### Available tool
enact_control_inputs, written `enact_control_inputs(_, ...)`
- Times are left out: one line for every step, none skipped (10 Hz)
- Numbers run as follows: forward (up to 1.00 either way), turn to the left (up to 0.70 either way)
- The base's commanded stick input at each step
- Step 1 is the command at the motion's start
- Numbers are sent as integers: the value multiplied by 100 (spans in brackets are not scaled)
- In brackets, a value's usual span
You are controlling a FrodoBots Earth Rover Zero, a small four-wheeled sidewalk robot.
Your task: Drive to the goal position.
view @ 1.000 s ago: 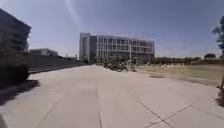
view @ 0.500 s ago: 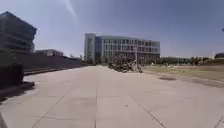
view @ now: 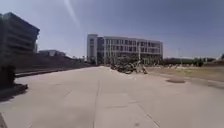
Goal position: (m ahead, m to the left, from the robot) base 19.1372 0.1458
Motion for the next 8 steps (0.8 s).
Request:
enact_control_inputs(100,0)
enact_control_inputs(100,0)
enact_control_inputs(100,0)
enact_control_inputs(100,0)
enact_control_inputs(100,0)
enact_control_inputs(100,0)
enact_control_inputs(100,0)
enact_control_inputs(100,0)
